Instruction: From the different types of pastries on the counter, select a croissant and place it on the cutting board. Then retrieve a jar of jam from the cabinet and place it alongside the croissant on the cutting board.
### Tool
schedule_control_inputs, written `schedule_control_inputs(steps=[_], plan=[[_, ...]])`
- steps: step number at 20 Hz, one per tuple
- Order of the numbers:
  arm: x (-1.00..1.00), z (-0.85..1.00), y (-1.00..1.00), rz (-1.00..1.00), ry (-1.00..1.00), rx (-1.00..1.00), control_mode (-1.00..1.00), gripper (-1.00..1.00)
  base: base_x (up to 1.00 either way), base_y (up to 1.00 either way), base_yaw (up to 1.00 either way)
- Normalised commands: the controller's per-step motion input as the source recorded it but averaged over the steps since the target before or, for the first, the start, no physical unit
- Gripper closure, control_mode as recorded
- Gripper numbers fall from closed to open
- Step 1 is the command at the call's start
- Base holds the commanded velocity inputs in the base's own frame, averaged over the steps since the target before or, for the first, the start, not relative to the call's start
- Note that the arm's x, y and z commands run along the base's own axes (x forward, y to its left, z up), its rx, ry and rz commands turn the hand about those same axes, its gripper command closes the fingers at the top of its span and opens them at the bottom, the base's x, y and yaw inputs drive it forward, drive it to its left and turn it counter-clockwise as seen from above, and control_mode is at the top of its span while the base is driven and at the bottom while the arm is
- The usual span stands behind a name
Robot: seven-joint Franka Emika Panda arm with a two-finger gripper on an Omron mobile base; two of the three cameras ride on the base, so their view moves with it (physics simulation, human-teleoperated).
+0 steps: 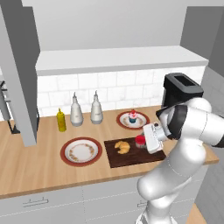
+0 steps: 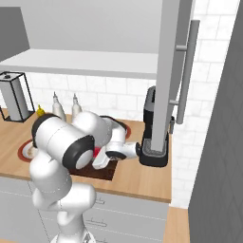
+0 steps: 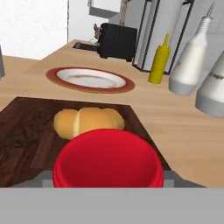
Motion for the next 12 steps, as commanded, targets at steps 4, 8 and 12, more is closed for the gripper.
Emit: schedule_control_inputs(steps=[4,8,12], plan=[[0.0,-0.36,0.0,-0.02,0.0,0.0,-1.0,-1.0,0.0,0.0,0.0],[0.0,-0.23,0.0,0.0,0.01,0.0,-1.0,-1.0,0.0,0.0,0.0],[0.0,-0.04,0.02,0.0,0.0,0.01,-1.0,-1.0,0.0,0.0,0.0]])
